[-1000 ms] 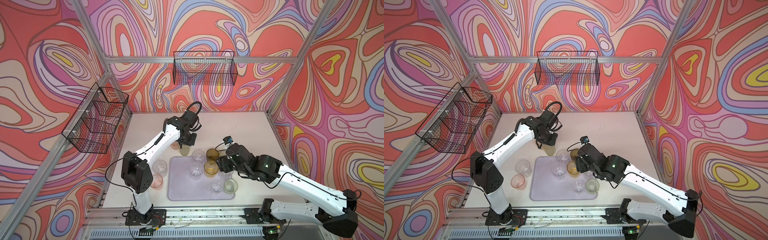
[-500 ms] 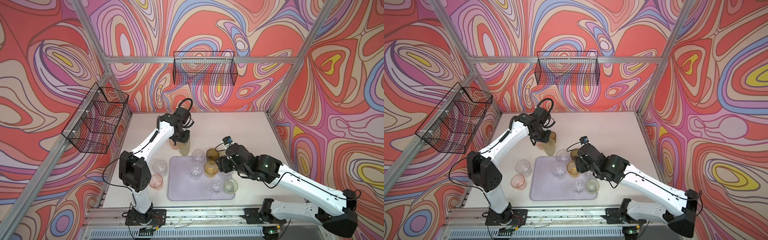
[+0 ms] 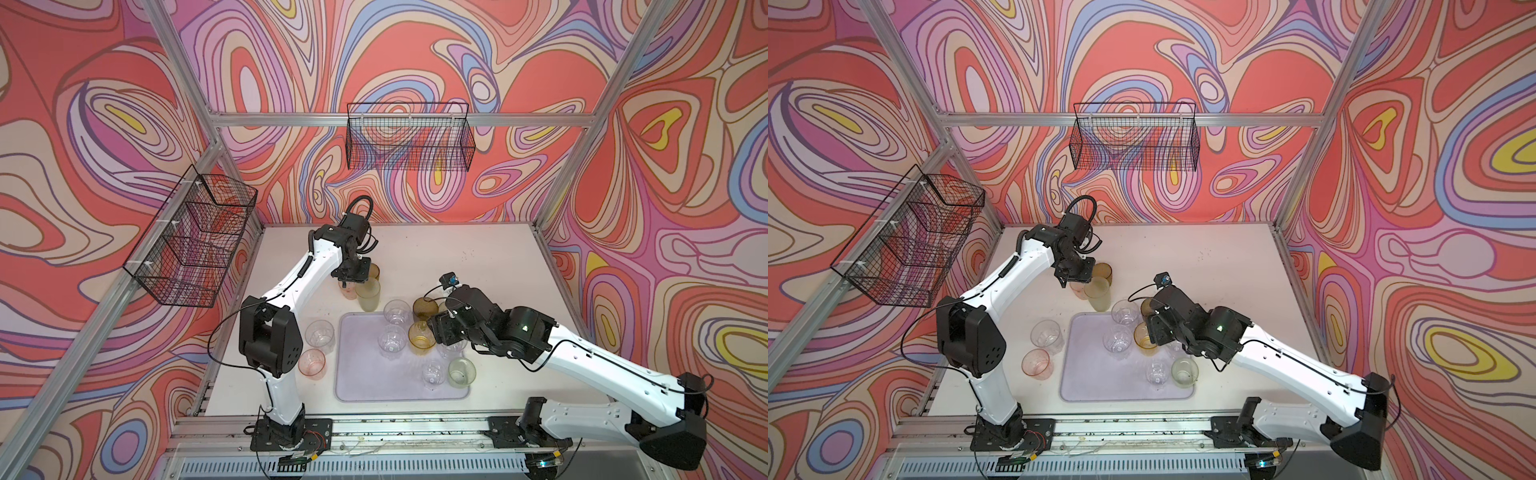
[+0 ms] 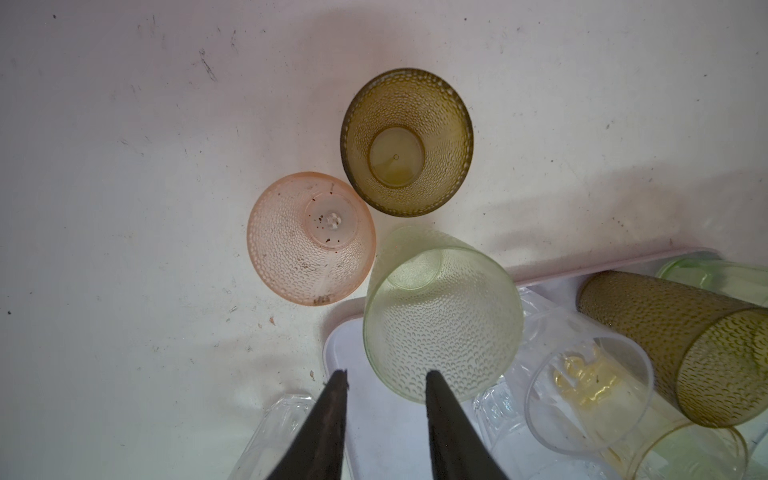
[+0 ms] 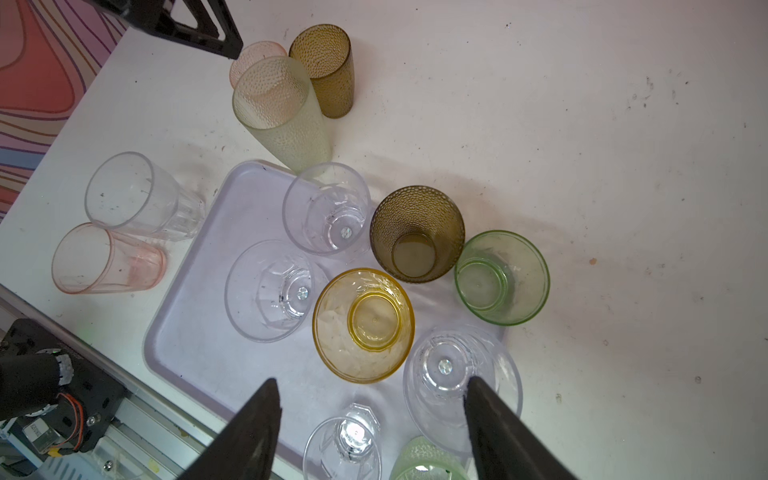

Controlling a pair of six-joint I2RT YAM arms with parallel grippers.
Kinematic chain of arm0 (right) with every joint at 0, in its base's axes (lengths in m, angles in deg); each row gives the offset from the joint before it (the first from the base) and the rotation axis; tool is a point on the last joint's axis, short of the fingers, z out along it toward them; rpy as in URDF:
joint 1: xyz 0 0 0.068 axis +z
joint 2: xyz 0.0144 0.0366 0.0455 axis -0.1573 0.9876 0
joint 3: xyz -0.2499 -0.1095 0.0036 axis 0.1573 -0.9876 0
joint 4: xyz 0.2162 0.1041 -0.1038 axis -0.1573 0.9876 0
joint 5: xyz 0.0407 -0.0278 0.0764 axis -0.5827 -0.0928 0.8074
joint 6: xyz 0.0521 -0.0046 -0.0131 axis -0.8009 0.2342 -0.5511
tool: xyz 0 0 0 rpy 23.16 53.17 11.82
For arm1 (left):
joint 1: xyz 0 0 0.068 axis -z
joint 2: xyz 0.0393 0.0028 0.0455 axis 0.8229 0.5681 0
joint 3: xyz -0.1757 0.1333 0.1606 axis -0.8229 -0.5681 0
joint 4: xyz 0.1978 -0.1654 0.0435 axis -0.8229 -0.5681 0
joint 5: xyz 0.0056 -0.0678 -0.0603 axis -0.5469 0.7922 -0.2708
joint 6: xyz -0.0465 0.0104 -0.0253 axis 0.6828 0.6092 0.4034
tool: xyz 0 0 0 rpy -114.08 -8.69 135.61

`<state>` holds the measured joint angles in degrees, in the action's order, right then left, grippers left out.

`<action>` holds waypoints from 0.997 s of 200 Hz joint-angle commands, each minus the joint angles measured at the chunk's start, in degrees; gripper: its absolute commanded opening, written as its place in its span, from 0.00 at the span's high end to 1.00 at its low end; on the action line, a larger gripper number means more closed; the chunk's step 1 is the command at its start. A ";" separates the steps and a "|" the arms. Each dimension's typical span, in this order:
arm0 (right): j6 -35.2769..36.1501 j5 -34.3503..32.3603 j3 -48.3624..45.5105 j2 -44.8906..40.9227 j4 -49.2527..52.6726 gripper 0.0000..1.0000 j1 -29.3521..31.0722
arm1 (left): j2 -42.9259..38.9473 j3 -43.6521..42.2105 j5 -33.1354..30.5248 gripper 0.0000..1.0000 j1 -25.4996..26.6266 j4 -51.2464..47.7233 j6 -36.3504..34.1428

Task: Place the glasses into the tray
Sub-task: 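Move the left gripper to the pale green frosted cup beside the tray, then close the left gripper on the pale green frosted cup's rim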

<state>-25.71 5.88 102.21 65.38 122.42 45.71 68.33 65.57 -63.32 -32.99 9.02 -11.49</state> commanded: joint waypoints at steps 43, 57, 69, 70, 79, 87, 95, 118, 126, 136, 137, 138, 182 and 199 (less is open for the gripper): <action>0.22 -0.14 0.99 -0.34 0.61 0.27 -0.22 | 2.96 -0.75 -0.52 0.64 -0.60 0.44 0.16; 0.18 -0.24 0.88 -0.56 0.56 0.27 -0.20 | 3.37 -0.75 -0.94 0.64 -0.68 0.35 0.16; 0.15 -0.18 0.79 -0.61 0.52 0.27 -0.20 | 3.62 -0.84 -1.31 0.64 -0.63 0.43 0.16; 0.15 -0.21 0.79 -0.61 0.55 0.27 -0.24 | 3.62 -0.84 -1.31 0.64 -0.61 0.43 0.16; 0.15 -0.20 0.71 -0.61 0.51 0.27 -0.20 | 3.79 -1.01 -1.45 0.65 -0.70 0.52 0.16; 0.15 -0.20 0.63 -0.61 0.40 0.27 -0.20 | 4.06 -1.09 -1.41 0.65 -0.69 0.57 0.16; 0.05 -0.23 0.62 -0.61 0.44 0.27 -0.23 | 4.20 -1.26 -1.39 0.65 -0.73 0.68 0.16; 0.06 -0.12 0.53 -0.65 0.31 0.27 -0.24 | 4.77 -1.94 -1.30 0.66 -0.78 1.03 0.25; 0.06 -0.09 0.53 -0.65 0.32 0.27 -0.24 | 4.96 -2.07 -1.09 0.66 -0.81 1.11 0.25; 0.06 -0.15 0.53 -0.69 0.31 0.27 -0.26 | 5.03 -2.34 -1.00 0.67 -0.78 1.33 0.31; 0.02 -0.16 0.53 -0.69 0.35 0.27 -0.22 | 5.08 -2.38 -1.02 0.67 -0.77 1.41 0.32; 0.04 -0.11 0.53 -0.74 0.33 0.27 -0.20 | 5.10 -2.41 -0.98 0.67 -0.77 1.45 0.33; -0.02 -0.05 0.45 -0.63 0.32 0.27 -0.25 | 5.47 -2.69 -0.65 0.71 -0.93 1.53 0.33; -0.02 -0.07 0.53 -0.61 0.31 0.27 -0.22 | 5.35 -2.69 -0.75 0.73 -0.86 1.49 0.33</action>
<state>-25.73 5.95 102.21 65.34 122.44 45.71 73.16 63.32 -63.77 -33.36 10.77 -11.49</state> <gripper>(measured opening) 0.726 0.283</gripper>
